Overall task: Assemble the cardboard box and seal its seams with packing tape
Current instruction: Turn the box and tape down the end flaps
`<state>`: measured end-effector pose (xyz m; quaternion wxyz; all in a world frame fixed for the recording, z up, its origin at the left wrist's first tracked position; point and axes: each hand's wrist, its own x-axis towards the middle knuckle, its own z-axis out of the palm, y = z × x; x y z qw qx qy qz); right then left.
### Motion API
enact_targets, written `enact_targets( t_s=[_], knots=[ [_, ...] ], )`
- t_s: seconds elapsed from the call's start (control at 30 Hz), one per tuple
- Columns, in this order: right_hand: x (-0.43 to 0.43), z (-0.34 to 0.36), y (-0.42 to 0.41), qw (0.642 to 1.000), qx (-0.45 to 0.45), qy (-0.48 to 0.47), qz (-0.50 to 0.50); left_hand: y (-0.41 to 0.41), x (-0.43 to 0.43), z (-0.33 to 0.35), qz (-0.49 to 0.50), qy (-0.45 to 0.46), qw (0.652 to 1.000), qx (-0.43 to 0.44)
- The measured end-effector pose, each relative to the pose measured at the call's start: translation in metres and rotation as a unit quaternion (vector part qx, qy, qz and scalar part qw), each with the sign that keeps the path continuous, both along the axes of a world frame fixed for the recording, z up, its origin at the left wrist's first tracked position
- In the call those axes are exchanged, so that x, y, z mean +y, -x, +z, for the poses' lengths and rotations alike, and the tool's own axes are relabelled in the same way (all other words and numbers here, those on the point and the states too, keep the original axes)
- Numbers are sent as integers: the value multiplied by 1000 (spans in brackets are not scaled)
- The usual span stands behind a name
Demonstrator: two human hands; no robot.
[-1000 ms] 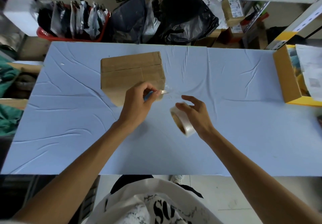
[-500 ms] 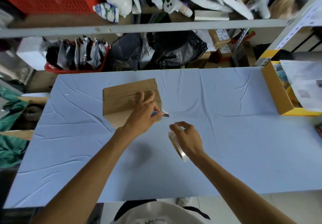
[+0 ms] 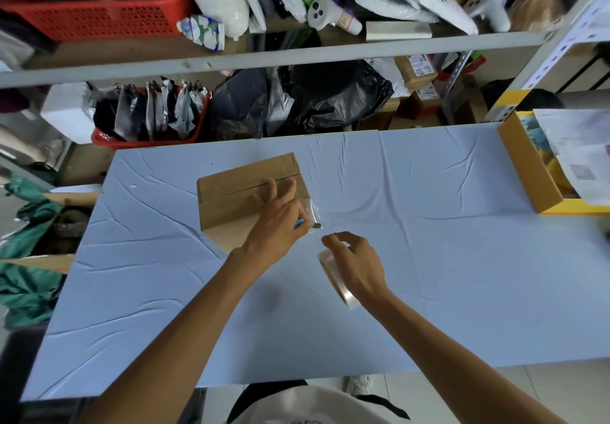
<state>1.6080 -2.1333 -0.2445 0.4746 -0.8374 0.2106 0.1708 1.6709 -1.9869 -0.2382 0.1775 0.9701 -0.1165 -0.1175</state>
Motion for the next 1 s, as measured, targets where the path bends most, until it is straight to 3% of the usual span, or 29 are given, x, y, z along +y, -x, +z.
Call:
enact_targets(
  t_s=[0.37, 0.57, 1.0],
  knots=[
    [5, 8, -4, 999, 16, -30, 10, 3, -6, 2, -11, -52, 999, -6],
    [3, -2, -4, 1000, 14, -3, 8, -5, -14, 10, -30, -125, 992, 5],
    [12, -6, -13, 995, -33, 62, 64, -6, -17, 10, -63, -176, 982, -1]
  ],
)
